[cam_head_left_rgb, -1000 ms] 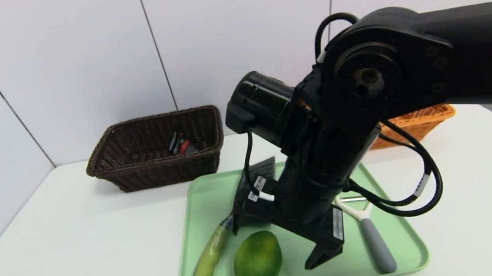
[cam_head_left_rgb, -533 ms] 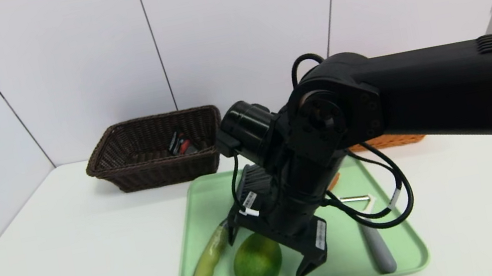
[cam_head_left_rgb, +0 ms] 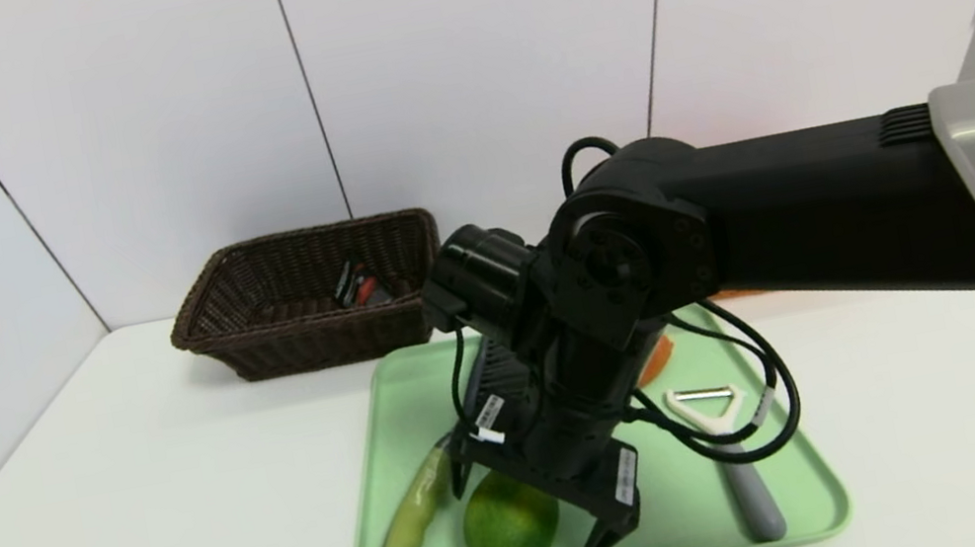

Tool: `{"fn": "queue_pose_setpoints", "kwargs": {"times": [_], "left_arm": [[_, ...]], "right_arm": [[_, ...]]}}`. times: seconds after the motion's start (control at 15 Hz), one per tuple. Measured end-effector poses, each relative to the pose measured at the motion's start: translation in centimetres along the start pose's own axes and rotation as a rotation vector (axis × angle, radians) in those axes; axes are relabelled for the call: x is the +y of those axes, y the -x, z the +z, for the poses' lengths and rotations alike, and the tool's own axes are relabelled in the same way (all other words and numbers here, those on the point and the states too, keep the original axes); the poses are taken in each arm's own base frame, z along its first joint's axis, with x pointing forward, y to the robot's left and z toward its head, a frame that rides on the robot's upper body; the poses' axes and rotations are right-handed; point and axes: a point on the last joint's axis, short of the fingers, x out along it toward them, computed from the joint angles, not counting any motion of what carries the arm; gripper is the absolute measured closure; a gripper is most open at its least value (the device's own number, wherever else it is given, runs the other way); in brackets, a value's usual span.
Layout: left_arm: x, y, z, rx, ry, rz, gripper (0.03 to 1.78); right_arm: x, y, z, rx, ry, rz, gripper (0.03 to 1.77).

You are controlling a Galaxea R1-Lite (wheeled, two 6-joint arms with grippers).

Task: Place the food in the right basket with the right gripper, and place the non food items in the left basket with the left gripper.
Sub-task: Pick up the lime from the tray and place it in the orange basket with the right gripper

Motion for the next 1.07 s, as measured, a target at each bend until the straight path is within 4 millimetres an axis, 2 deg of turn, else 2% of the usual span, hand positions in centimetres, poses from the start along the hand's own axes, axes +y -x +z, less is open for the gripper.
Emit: {"fn": "queue_pose_setpoints", "kwargs": {"times": [0.2, 0.33, 0.47, 0.73, 0.87, 1.07], "left_arm": [[0.0, 0.1, -0.1, 0.0, 0.0, 0.0, 0.12], [0.0, 0.1, -0.1, -0.001, 0.0, 0.0, 0.12], [0.0, 0.0, -0.1, 0.0, 0.0, -0.001, 0.12], [0.0, 0.0, -0.1, 0.003, 0.0, -0.001, 0.12], [0.0, 0.0, -0.1, 0.004, 0.002, 0.001, 0.12], [0.0, 0.0, -0.1, 0.002, 0.002, 0.002, 0.12]], "right_arm": [[0.2, -0.8, 0.1, 0.0, 0.002, 0.001, 0.1], [0.3, -1.1, 0.2, -0.003, 0.002, -0.005, 0.45], [0.3, -1.3, 0.2, -0.001, 0.004, -0.009, 0.71], [0.3, -1.2, 0.2, -0.004, 0.009, -0.008, 0.79], [0.2, -0.2, 0.0, -0.017, 0.022, 0.01, 0.79], [-0.2, 3.9, -0.3, -0.103, 0.129, 0.083, 0.8]]}}
